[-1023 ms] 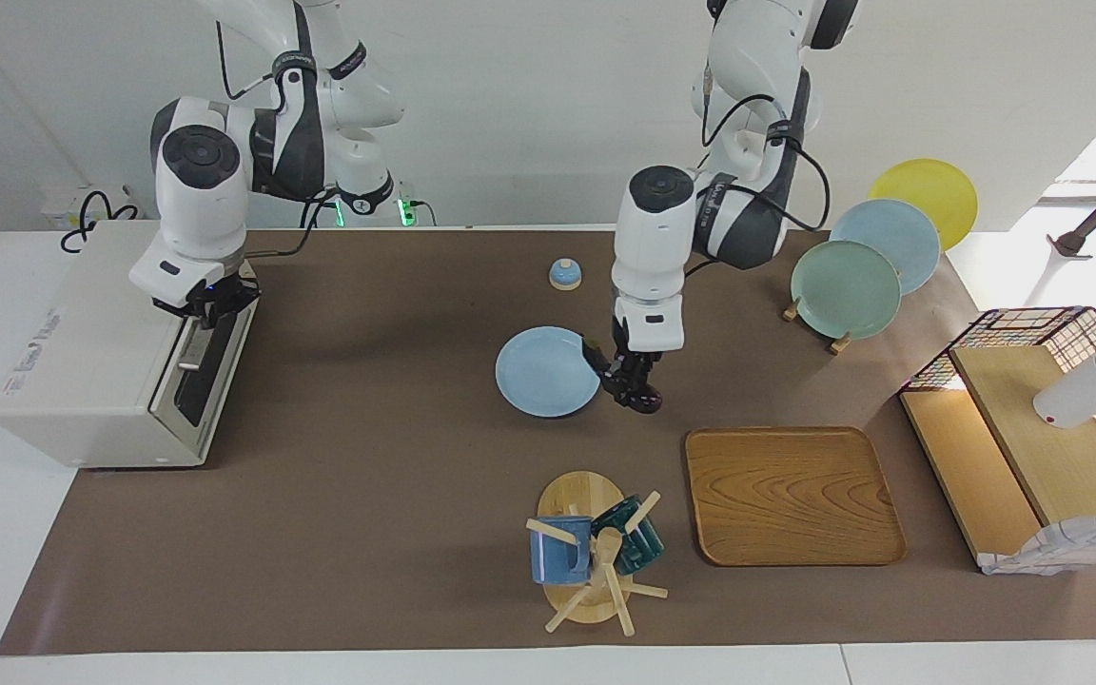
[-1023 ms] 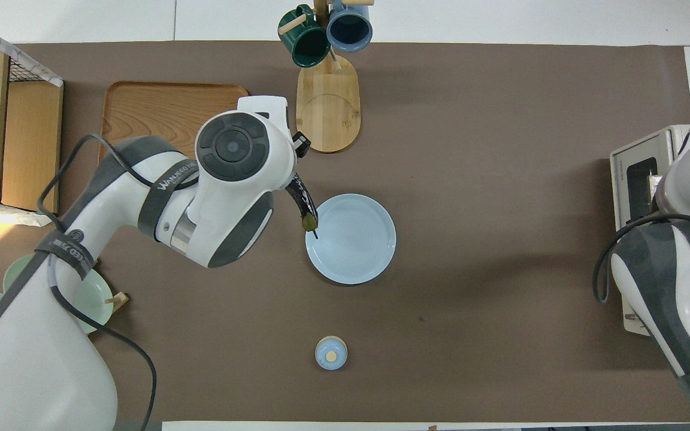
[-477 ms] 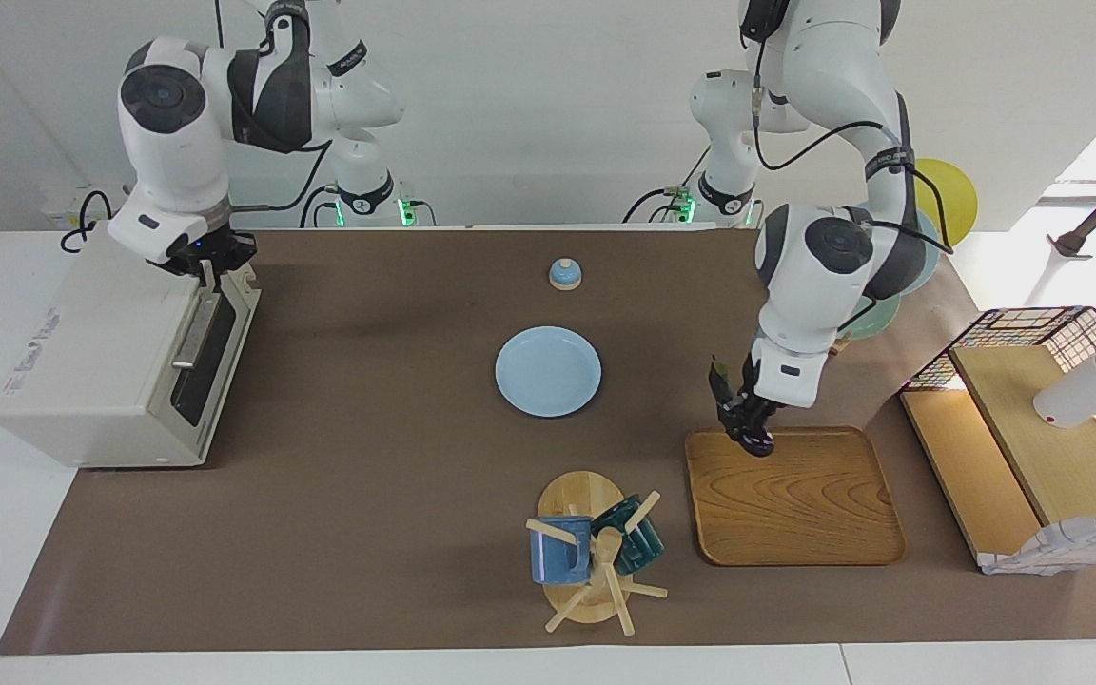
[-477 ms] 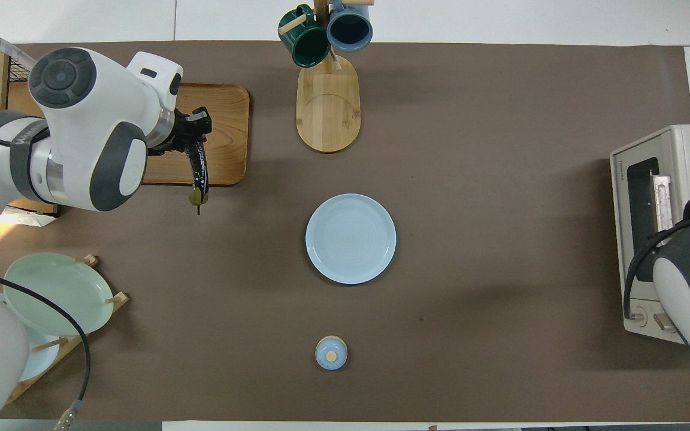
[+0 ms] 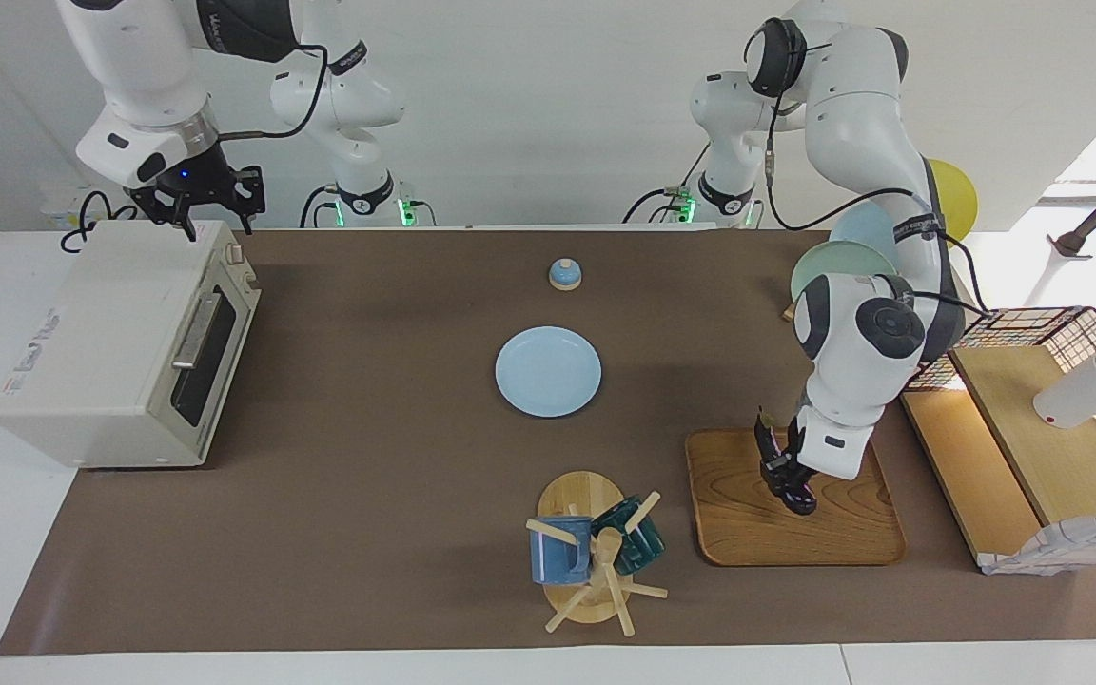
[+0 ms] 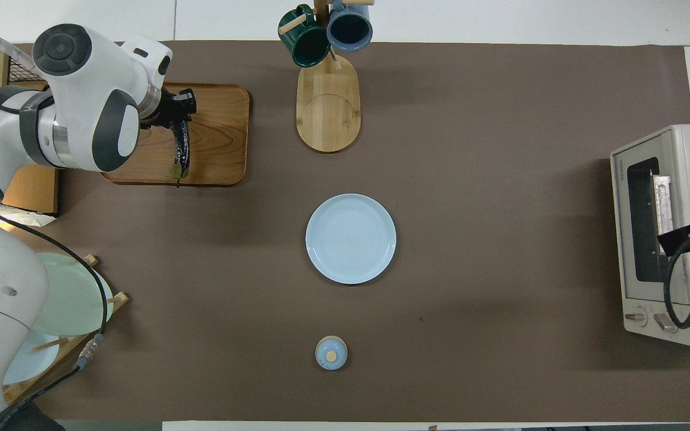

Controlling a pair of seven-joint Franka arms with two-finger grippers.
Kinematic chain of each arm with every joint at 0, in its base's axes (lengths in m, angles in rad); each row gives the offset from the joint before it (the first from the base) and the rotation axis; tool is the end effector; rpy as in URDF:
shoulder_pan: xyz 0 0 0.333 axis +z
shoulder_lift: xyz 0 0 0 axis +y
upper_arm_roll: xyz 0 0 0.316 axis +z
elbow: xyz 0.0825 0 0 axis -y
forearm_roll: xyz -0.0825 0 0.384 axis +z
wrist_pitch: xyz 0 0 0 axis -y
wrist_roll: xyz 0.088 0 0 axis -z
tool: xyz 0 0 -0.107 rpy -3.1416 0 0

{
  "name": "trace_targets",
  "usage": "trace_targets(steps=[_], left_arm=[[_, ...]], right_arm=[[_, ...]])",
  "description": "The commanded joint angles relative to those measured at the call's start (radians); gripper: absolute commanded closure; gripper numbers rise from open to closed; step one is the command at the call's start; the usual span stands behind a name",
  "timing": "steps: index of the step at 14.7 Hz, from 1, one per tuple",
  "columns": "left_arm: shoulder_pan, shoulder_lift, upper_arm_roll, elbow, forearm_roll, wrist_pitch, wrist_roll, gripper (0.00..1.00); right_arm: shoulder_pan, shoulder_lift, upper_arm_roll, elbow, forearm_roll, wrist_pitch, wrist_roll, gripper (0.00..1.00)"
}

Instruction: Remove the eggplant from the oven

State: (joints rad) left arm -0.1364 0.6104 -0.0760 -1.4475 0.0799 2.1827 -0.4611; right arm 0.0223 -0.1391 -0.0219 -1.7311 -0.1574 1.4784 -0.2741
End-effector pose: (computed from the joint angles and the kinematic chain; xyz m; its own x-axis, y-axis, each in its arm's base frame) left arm 0.7137 -0.1402 0.3436 0.9671 0.2217 0.1250 0.2195 -0.9751 0.0318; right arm 0.4989 -0.0185 0.6168 0.9554 0.2545 -0.1497 0.2727 -0.9549 0.1176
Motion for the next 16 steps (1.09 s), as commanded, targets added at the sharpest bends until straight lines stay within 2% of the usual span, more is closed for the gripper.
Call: trace_targets(steps=[1,4,7,12,13,14,15,16], left_arm=[[0.009,0.014,-0.005,0.013,0.038,0.018,0.042,1.0],[0.008,0.012,-0.007,0.007,0.043,0.019,0.042,1.0],[0.009,0.006,-0.005,-0.016,0.043,0.026,0.067,1.0],[0.009,0.0,-0.007,-0.033,0.04,0.025,0.087,1.0],[0.008,0.0,-0.007,-0.033,0.04,0.025,0.087,0.72],[0.008,0.0,-0.005,-0.033,0.04,0.022,0.087,0.11],[0.008,0.0,-0.005,-0.03,0.04,0.017,0.087,0.0],[0.008,0.0,-0.005,-0.024,0.041,0.011,0.088,0.0]], right_arm=[[-0.004,0.061,0.004,0.097,0.094,-0.039,0.093,0.0],[-0.012,0.081,0.007,0.134,0.127,-0.05,0.116,0.0],[-0.01,0.16,0.006,0.234,0.141,-0.125,0.145,0.0],[-0.013,0.167,0.003,0.236,0.147,-0.127,0.188,0.0],[-0.016,0.161,0.005,0.234,0.145,-0.119,0.19,0.0],[-0.024,0.159,0.005,0.231,0.145,-0.112,0.191,0.0],[-0.031,0.157,0.005,0.228,0.145,-0.11,0.194,0.0],[-0.03,0.156,0.005,0.222,0.145,-0.106,0.197,0.0]])
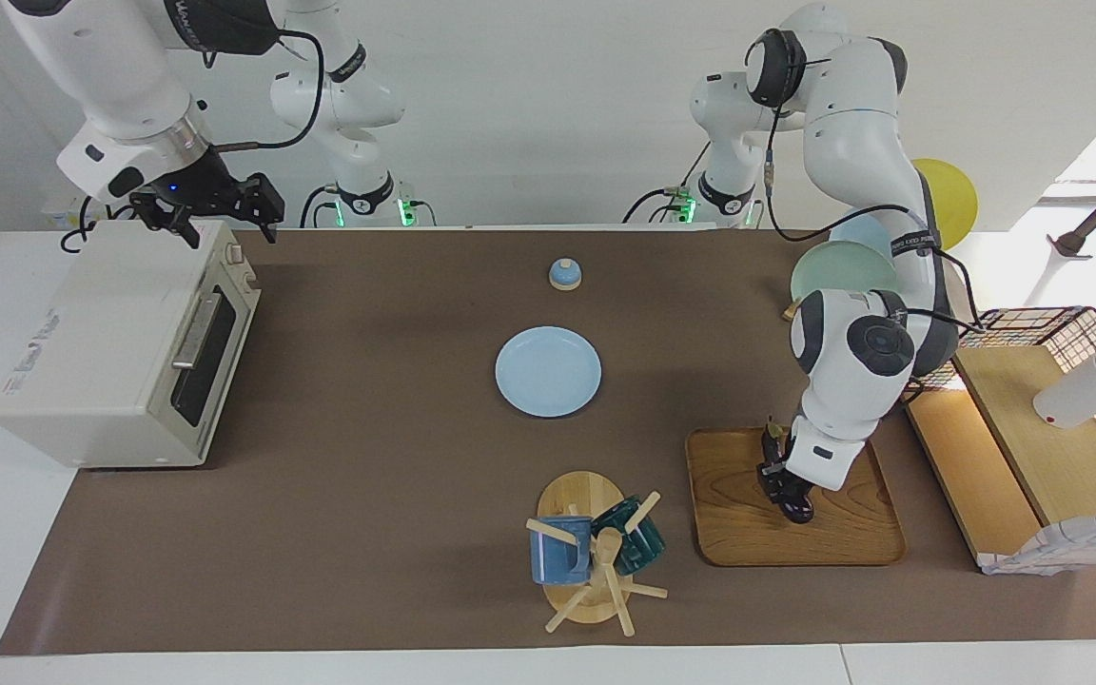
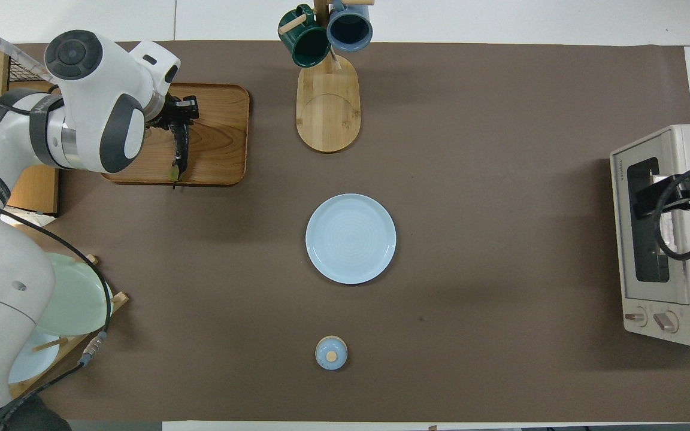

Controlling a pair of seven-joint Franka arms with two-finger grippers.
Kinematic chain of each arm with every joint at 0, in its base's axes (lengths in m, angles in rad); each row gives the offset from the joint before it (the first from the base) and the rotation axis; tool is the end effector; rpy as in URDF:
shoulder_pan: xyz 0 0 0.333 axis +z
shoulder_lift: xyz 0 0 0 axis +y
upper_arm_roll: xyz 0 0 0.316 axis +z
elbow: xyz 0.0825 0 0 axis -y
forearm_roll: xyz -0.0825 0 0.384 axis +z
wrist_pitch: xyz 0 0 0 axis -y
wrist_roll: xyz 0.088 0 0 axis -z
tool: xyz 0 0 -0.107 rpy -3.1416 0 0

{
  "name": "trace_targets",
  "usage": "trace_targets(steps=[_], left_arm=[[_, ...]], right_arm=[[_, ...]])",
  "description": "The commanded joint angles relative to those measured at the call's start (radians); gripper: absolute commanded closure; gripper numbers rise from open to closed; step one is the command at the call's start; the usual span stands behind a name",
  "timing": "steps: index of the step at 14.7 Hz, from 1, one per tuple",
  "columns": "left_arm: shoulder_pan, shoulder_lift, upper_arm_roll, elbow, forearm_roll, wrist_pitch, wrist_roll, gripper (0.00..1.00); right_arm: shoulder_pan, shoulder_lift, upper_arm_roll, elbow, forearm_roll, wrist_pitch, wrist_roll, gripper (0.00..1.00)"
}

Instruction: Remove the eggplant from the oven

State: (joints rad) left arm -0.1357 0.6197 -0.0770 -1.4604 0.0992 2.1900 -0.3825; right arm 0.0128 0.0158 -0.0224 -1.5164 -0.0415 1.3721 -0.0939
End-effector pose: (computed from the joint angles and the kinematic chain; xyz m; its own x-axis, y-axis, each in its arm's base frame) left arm 0.7119 -0.1396 0.3314 0.9841 0.1323 0.1187 0.1330 -0.9911 0.0025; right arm 0.5378 -0.0101 0.6254 0.9838 0.0760 -0.1625 0.0814 -0.9963 0.0267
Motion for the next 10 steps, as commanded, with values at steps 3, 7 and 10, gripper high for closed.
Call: trace_targets(steps=[3,7,10], left_arm=[[0.008,-0.009,-0.004,0.002,0.025,-0.024,0.01,0.0],[0.002,-0.02,-0.007,0.048,0.02,-0.118,0.01,0.0],[0.001,-0.08,-0.007,0.046,0.014,-0.142,0.01,0.0]], right_arm=[[-0.022,-0.025,0.005,-0.05,0.028,0.051,0.062,0.0],[-0.017,-0.037,0.007,-0.073,0.029,0.058,0.062,0.0],[-0.017,-0.039,0.001,-0.073,0.031,0.058,0.063,0.0]])
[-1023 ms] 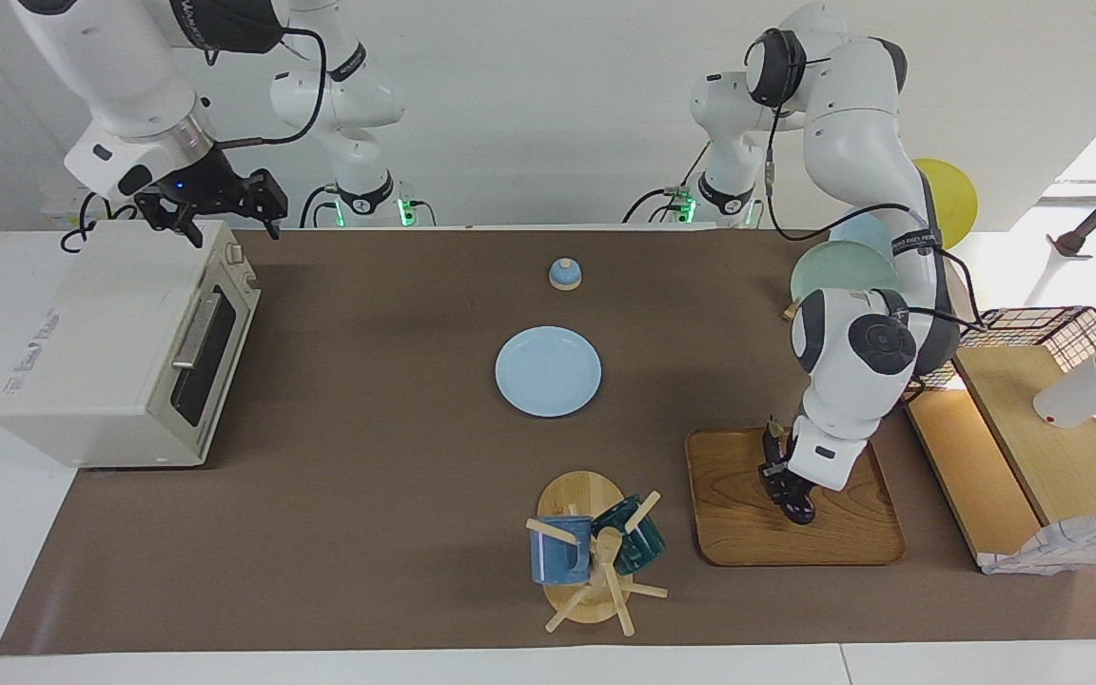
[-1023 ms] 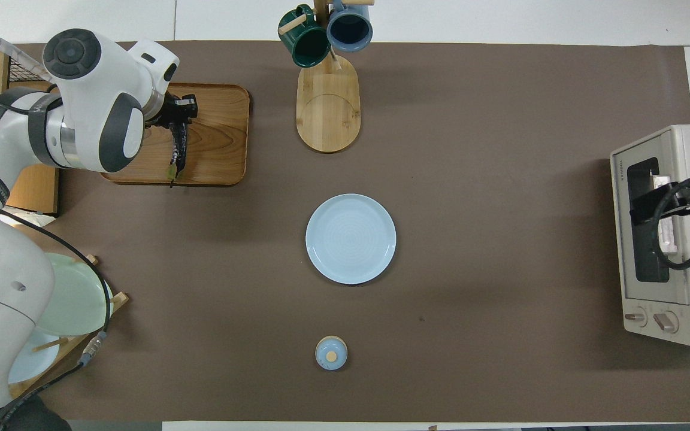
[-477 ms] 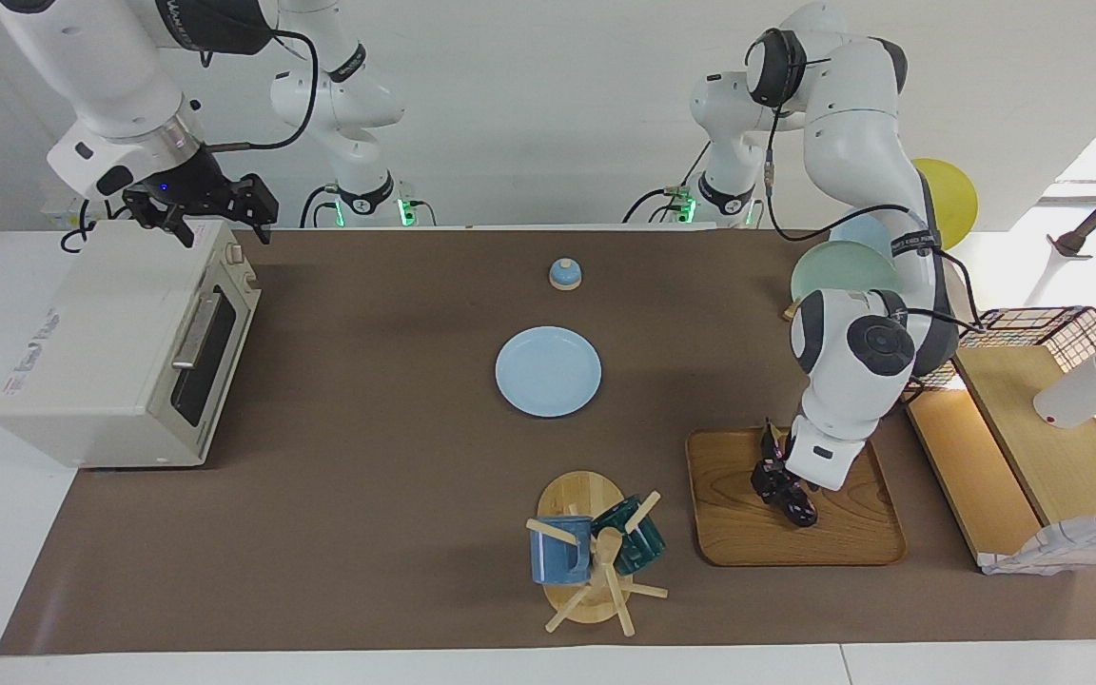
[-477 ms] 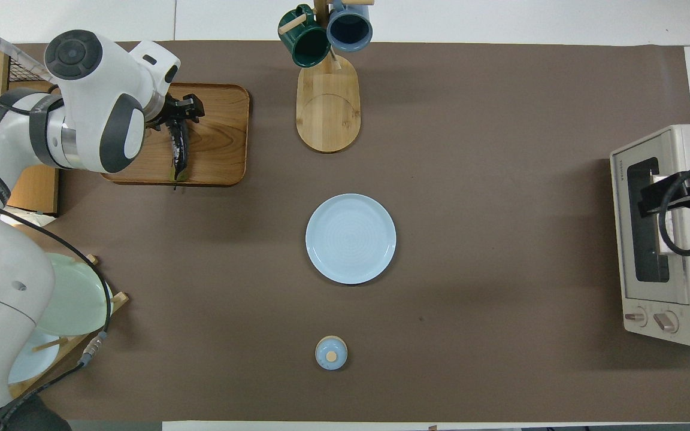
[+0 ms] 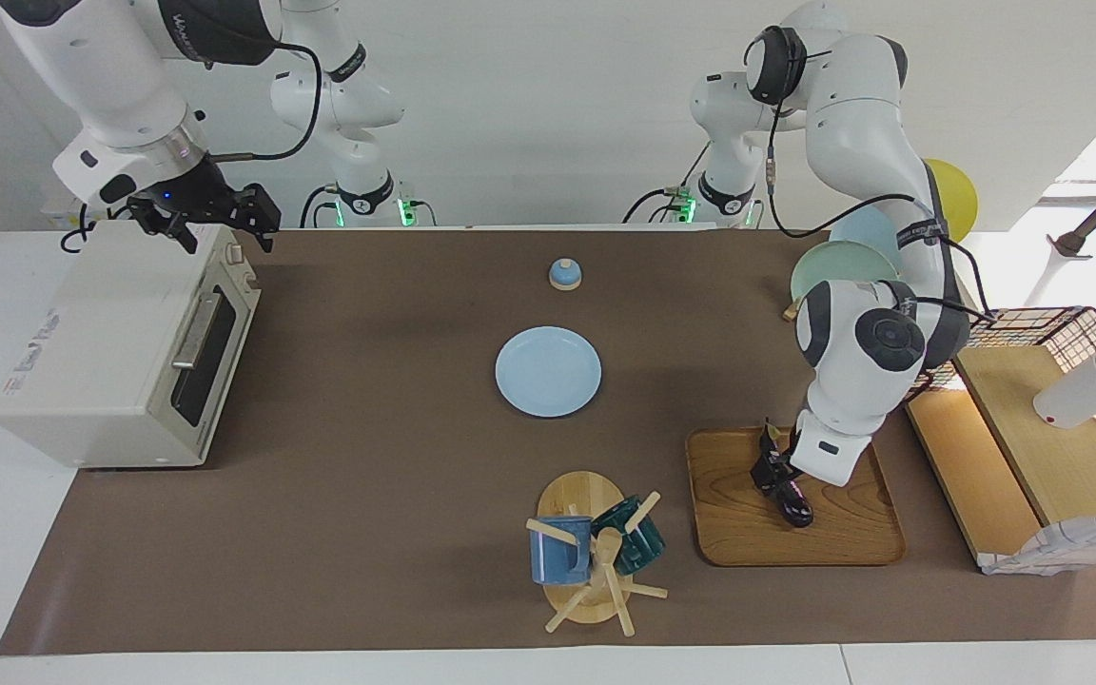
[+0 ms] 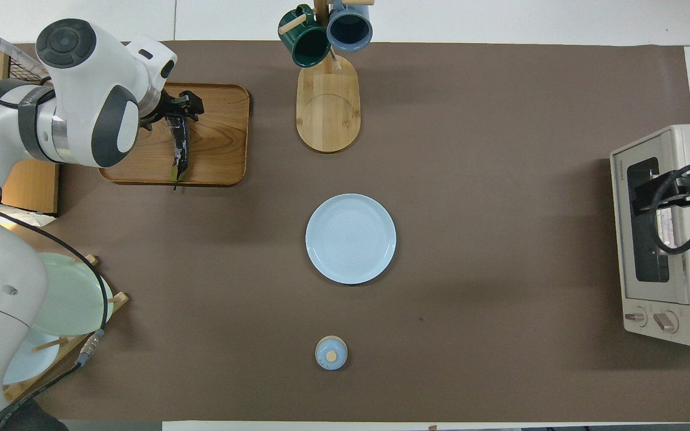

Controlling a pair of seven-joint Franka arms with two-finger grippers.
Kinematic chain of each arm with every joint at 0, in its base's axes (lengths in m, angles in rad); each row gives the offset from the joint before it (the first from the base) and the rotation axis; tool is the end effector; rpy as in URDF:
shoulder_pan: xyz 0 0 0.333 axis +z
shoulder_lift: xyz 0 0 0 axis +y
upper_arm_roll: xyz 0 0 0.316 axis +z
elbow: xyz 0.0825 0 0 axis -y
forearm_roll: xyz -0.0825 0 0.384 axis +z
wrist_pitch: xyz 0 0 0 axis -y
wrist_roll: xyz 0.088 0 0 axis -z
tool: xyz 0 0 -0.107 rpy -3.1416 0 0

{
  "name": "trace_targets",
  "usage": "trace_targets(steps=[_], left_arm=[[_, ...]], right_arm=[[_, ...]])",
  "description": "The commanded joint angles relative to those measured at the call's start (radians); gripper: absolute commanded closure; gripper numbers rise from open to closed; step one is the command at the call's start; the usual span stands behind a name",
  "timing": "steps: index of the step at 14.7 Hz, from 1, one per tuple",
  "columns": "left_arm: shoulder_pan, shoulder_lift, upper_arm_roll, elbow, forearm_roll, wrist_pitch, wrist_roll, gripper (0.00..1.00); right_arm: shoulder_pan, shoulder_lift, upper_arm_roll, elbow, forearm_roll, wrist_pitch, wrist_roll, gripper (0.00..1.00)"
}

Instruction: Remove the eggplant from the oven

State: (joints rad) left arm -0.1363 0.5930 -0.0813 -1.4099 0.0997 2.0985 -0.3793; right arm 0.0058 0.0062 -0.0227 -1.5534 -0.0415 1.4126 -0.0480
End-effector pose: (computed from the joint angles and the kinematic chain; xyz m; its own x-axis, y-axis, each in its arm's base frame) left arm 0.7124 -0.1408 0.3660 0.9857 0.1303 0.1067 0.1317 -0.9913 -0.0061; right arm 0.5387 -0.0140 0.6166 0.9887 0.0247 -0.1482 0.0301 -0.9989 0.0346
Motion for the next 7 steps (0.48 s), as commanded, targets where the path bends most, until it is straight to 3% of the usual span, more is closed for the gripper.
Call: trace_targets(steps=[1,7], left_arm=[[0.0,-0.077,-0.003,-0.006,0.014,-0.073,0.007,0.0],[-0.006,-0.231,-0.008,-0.014,0.014,-0.26,0.098,0.0]], right_arm=[[-0.01,-0.029,0.0,-0.039,0.029,0.023,0.019,0.0],[-0.02,-0.04,0.0,-0.06,0.029,0.042,0.017,0.0]])
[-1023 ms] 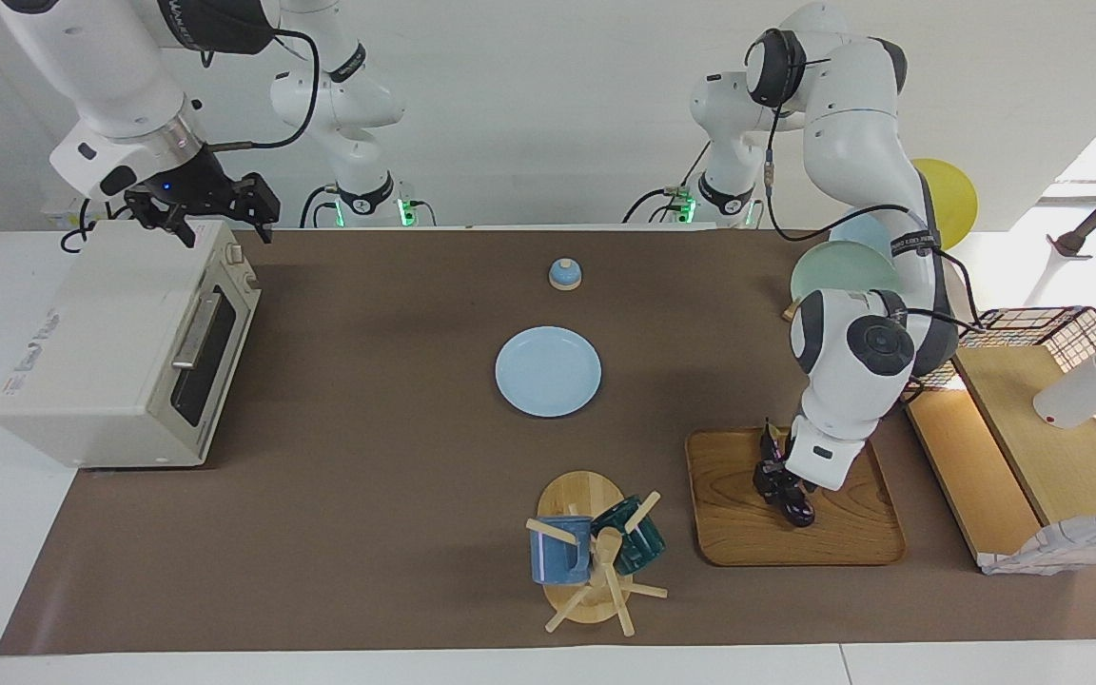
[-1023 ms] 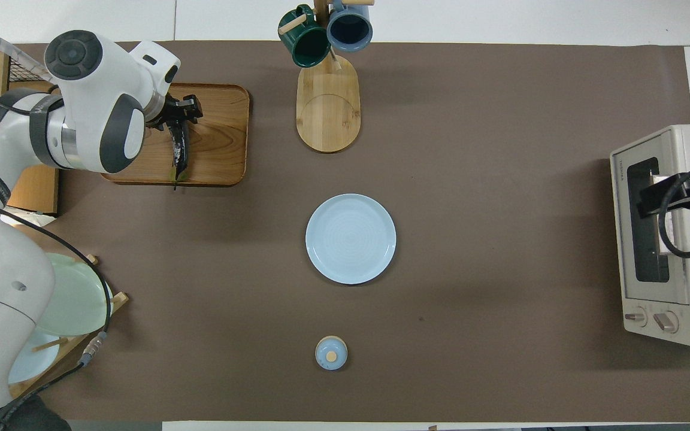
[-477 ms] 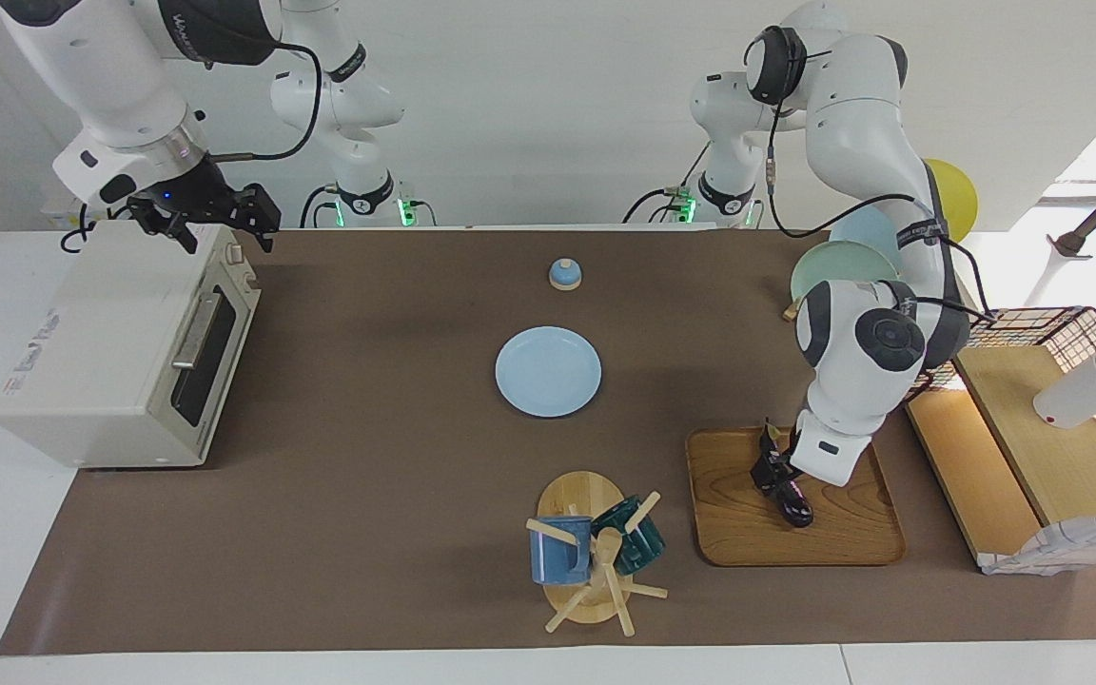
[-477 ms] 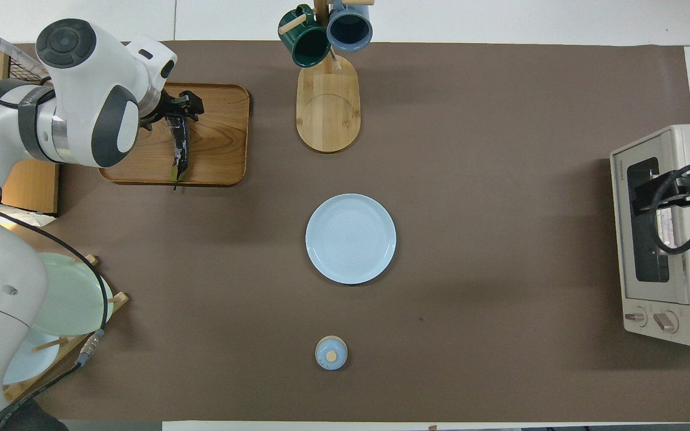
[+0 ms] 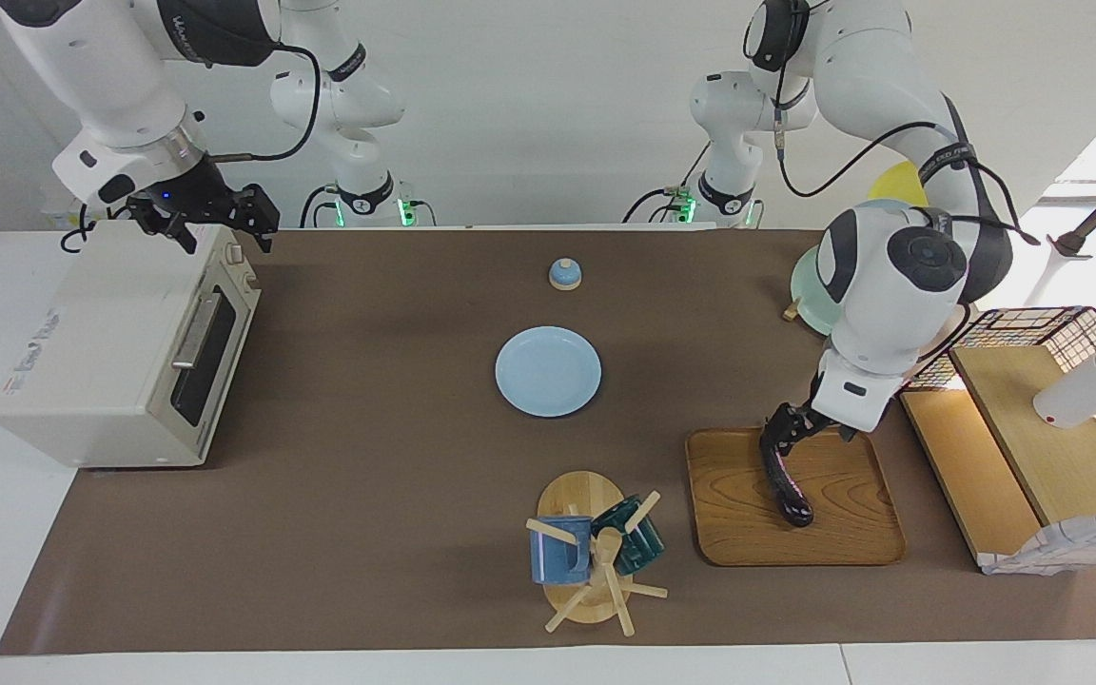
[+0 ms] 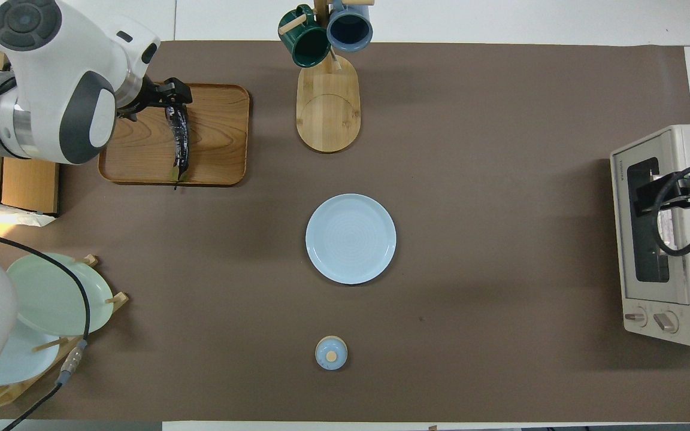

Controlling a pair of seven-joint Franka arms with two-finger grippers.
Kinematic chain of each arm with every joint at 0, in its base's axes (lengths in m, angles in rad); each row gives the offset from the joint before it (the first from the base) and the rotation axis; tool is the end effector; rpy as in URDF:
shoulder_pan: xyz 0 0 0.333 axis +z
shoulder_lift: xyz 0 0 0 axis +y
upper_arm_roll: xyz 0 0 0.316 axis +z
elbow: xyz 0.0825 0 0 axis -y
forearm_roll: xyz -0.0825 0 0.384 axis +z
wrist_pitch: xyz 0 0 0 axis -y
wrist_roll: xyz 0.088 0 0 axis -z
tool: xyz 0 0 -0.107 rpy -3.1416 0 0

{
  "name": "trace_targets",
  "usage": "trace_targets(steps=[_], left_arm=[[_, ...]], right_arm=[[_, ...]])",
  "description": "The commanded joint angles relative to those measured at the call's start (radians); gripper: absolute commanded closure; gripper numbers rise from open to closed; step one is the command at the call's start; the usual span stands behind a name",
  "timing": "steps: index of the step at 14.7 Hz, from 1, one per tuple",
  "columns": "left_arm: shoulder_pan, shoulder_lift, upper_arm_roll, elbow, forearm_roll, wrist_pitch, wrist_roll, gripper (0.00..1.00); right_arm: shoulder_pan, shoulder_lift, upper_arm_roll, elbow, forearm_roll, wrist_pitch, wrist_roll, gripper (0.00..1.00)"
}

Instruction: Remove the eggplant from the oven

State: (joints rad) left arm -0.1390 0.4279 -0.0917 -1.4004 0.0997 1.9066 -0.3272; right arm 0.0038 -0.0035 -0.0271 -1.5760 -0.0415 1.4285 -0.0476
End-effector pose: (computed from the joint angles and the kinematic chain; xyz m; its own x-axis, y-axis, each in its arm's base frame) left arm 0.6801 -0.1412 0.4696 0.9927 0.0753 0.0940 0.0784 -0.9965 -0.0298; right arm 0.5370 -0.0175 0.6127 0.9892 0.0186 -0.1452 0.0239 -0.9991 0.0345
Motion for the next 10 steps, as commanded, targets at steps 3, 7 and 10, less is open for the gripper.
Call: trace_targets(steps=[3,7,10], left_arm=[[-0.002,-0.145,0.003,-0.043,0.011,-0.161,0.083,0.0],[0.002,-0.293,0.001,-0.126,0.009,-0.224,0.086,0.0],[0.009,-0.375,0.001,-0.172,0.009,-0.257,0.092,0.0]], right_arm=[[-0.016,-0.033,0.003,-0.039,0.029,0.02,0.018,0.0],[-0.004,-0.033,-0.001,-0.038,0.028,0.021,0.003,0.0],[-0.002,-0.032,0.007,-0.033,0.026,0.021,-0.015,0.0]])
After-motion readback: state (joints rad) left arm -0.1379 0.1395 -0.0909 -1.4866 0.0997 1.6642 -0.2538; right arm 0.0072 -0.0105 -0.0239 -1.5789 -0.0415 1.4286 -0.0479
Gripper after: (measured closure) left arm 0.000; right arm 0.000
